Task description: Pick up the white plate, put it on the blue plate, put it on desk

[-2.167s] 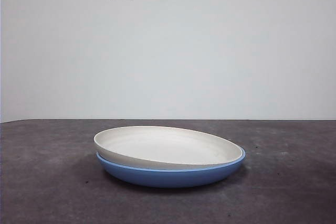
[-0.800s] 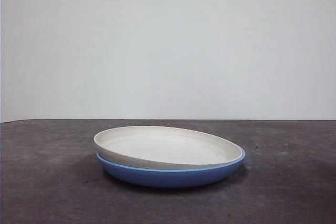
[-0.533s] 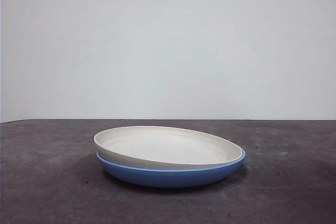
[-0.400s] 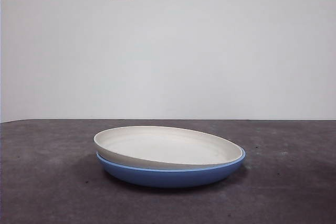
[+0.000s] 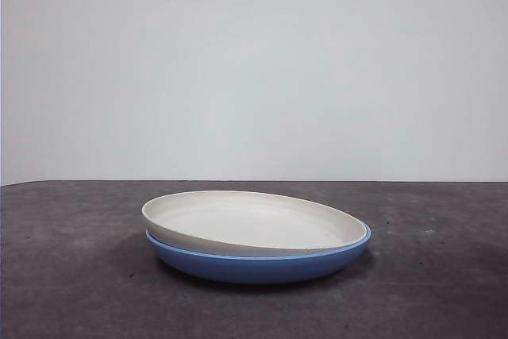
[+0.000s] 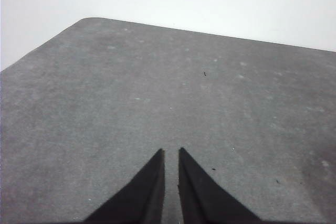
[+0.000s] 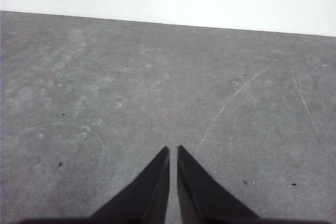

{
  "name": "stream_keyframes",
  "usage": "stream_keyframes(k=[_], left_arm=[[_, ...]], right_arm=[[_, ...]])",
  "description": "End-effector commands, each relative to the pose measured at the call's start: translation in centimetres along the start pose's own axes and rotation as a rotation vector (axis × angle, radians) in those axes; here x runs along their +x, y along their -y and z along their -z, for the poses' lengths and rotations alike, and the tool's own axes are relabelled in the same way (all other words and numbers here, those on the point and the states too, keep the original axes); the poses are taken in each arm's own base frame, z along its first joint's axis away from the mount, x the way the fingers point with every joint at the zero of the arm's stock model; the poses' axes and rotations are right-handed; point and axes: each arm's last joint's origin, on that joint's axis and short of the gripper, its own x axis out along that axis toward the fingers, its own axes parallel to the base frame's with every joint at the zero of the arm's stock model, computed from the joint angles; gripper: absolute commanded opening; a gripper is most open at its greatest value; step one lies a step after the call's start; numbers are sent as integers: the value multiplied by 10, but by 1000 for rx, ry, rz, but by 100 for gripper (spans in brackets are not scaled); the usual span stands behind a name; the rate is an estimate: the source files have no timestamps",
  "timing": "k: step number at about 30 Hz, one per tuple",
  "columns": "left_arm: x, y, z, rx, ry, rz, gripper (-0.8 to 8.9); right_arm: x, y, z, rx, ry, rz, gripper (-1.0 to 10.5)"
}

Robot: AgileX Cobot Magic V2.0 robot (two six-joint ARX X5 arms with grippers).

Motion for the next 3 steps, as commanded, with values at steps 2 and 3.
stream_keyframes(k=[2,3], left_arm=[[2,-1,7,18,-24,-9,42],[2,-1,7,17,-24,-9,42]], right_arm=[[0,0,1,13,8,0,23],[0,0,1,13,8,0,23]])
